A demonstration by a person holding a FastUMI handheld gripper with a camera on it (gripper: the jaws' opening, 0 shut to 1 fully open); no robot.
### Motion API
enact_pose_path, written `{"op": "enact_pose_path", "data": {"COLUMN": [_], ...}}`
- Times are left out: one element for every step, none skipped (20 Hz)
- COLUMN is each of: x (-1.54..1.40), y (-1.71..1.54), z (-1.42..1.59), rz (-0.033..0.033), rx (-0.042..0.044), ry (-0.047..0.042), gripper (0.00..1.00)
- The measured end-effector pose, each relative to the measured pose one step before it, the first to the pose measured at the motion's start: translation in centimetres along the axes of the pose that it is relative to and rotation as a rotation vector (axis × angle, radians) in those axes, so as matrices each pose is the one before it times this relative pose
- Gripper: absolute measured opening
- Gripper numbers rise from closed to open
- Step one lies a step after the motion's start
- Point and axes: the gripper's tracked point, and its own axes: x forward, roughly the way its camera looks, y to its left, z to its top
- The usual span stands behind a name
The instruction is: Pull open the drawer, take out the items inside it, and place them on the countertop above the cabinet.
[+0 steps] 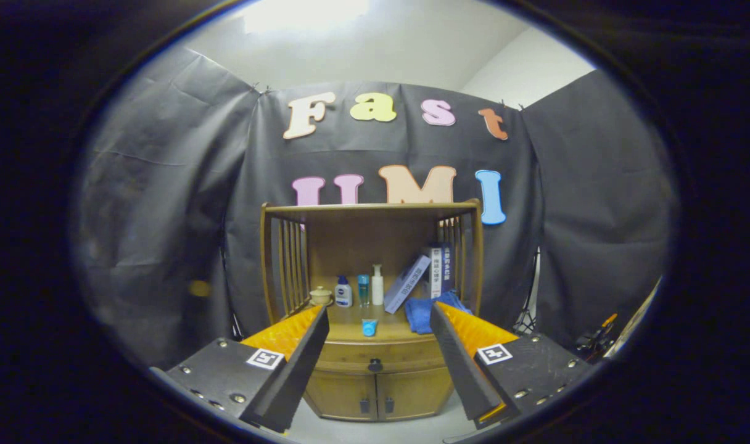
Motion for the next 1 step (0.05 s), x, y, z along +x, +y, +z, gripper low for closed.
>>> {"op": "enact_pose_path", "data": {"x": [-0.703], "y": [-0.678], "z": [-0.301], "rz": [-0.00942], "rx": [-0.00627], "ry": [-0.00098], "gripper": [0.98]}}
